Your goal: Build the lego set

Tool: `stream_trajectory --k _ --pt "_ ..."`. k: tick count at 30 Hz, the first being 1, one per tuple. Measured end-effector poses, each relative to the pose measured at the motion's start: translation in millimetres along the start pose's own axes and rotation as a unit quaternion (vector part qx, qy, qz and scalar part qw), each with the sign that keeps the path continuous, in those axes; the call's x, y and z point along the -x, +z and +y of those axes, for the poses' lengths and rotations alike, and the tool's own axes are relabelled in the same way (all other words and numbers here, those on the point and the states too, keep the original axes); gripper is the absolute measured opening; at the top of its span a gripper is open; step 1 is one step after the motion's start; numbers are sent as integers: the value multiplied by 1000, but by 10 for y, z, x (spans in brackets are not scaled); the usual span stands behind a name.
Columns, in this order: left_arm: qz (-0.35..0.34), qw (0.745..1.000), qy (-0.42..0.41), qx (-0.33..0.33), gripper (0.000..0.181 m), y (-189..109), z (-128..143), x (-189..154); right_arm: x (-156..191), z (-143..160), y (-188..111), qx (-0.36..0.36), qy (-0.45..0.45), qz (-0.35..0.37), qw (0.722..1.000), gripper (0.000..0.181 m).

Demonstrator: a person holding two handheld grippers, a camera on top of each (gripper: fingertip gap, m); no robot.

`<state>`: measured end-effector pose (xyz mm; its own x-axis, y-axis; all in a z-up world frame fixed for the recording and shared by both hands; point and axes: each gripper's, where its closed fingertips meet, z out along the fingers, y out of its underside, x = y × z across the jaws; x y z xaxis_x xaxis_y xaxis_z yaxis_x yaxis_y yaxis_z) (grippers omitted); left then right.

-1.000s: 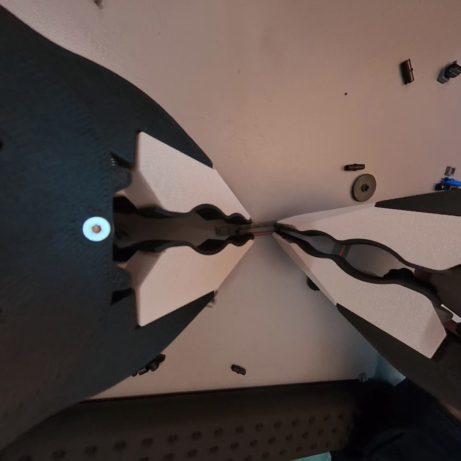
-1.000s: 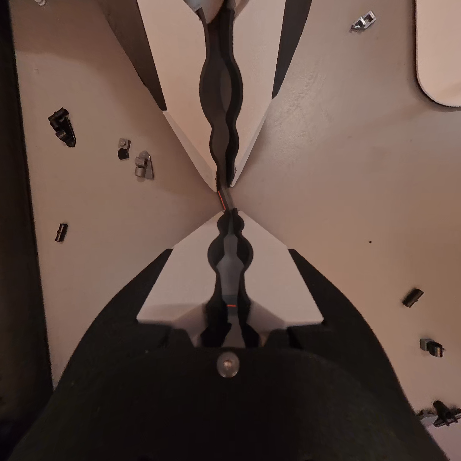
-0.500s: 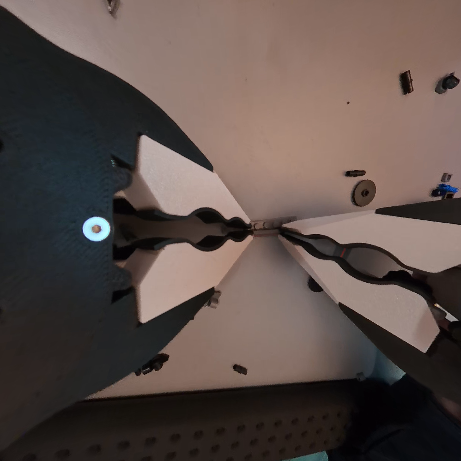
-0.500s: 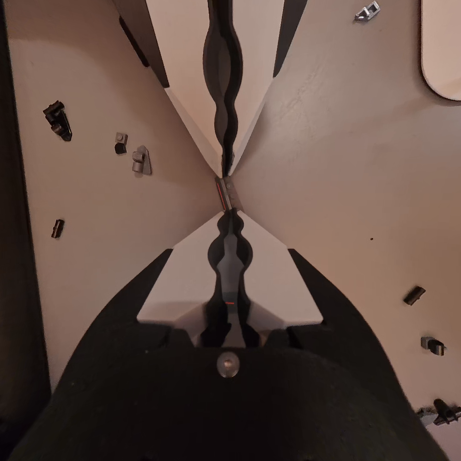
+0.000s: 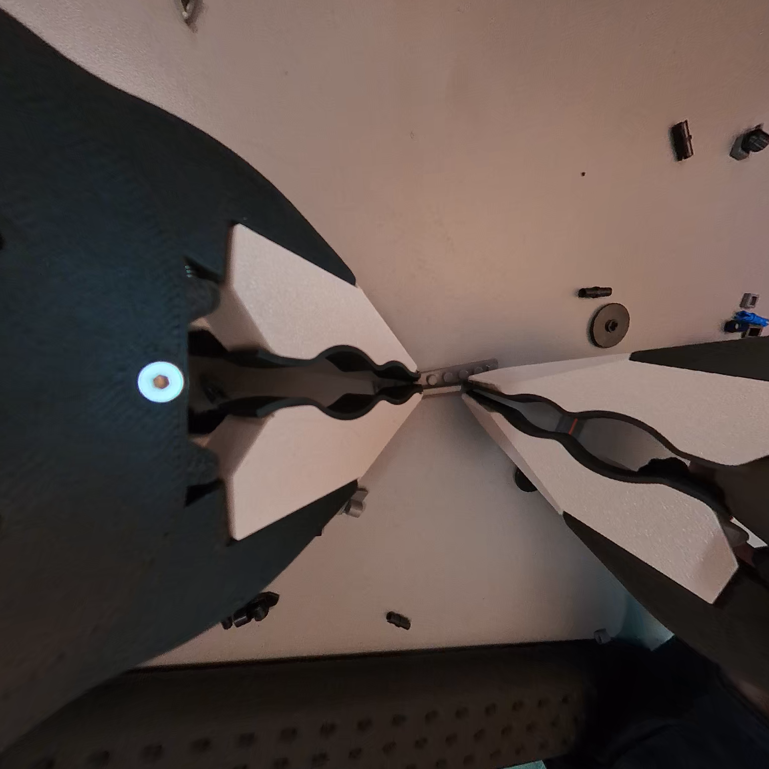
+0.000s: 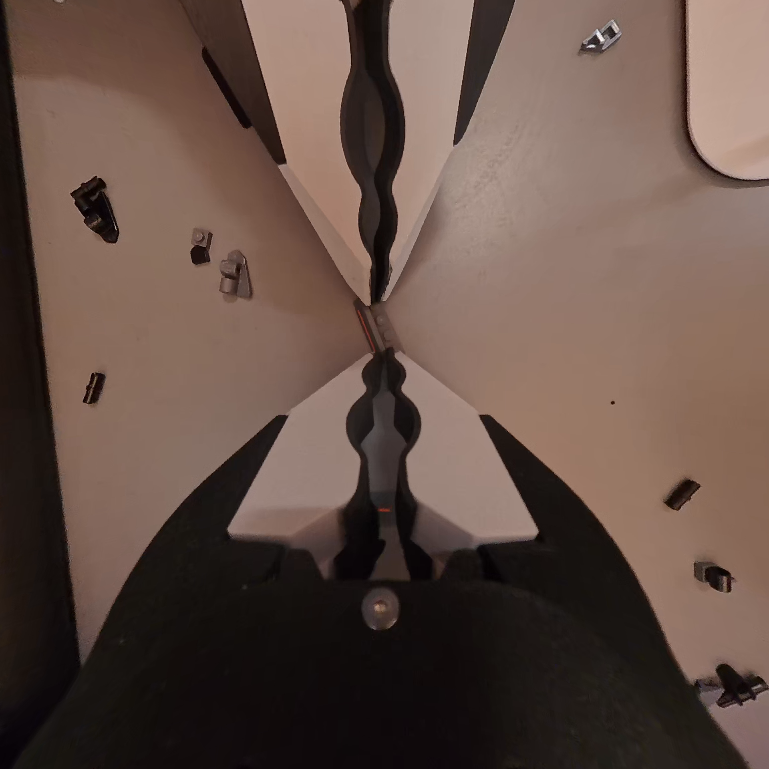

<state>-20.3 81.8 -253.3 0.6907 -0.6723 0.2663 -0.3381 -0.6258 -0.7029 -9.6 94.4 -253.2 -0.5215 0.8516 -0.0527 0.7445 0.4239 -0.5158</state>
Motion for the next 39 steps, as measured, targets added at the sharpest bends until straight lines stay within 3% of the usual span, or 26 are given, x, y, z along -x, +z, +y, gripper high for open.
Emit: stream_trajectory --k 11,23,39 --pt "10 1000 4 -3 11 31 -19 -43 -41 11 26 4 -1 13 1000 0" --pt "-4 999 34 15 4 49 19 -52 178 63 51 23 -57 -22 998 11" --pt "49 996 60 33 1 20 115 -252 290 -12 -46 4 -103 -27 994 5"
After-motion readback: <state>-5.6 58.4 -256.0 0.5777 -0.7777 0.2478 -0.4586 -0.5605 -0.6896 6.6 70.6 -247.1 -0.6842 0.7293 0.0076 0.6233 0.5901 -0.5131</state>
